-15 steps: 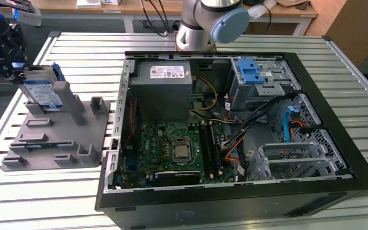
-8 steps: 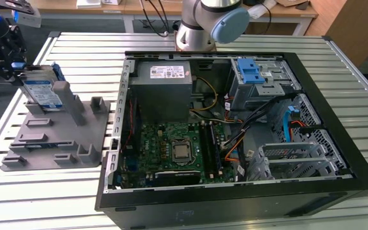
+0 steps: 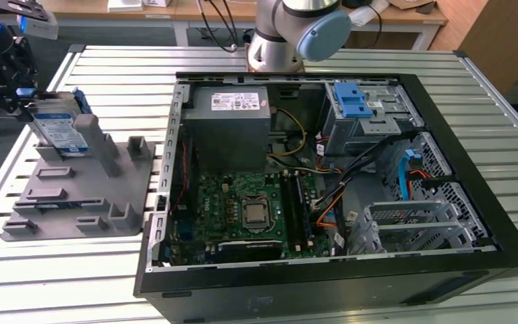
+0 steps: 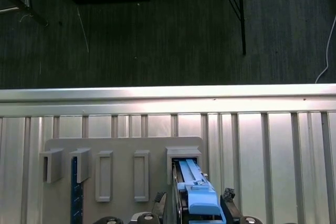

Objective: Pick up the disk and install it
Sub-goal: 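Pick up the disk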

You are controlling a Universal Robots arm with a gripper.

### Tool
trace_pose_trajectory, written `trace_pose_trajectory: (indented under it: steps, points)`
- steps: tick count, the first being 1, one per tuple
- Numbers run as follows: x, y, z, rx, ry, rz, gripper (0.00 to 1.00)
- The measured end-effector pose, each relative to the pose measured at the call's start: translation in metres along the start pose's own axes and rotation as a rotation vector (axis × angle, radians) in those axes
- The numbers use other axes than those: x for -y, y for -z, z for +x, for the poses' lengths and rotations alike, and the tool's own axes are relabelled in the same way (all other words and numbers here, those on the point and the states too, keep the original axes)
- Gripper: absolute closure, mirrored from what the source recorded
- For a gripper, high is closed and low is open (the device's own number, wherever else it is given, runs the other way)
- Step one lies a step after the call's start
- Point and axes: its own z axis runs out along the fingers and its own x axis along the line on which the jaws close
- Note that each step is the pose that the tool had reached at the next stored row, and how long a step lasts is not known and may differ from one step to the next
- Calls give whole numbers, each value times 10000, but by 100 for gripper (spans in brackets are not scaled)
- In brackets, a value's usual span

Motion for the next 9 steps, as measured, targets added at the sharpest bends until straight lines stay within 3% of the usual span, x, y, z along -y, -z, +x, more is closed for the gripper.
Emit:
trace_pose_trajectory:
  steps: [9]
  points:
    - [-1,11,-27,1,0,1,49]
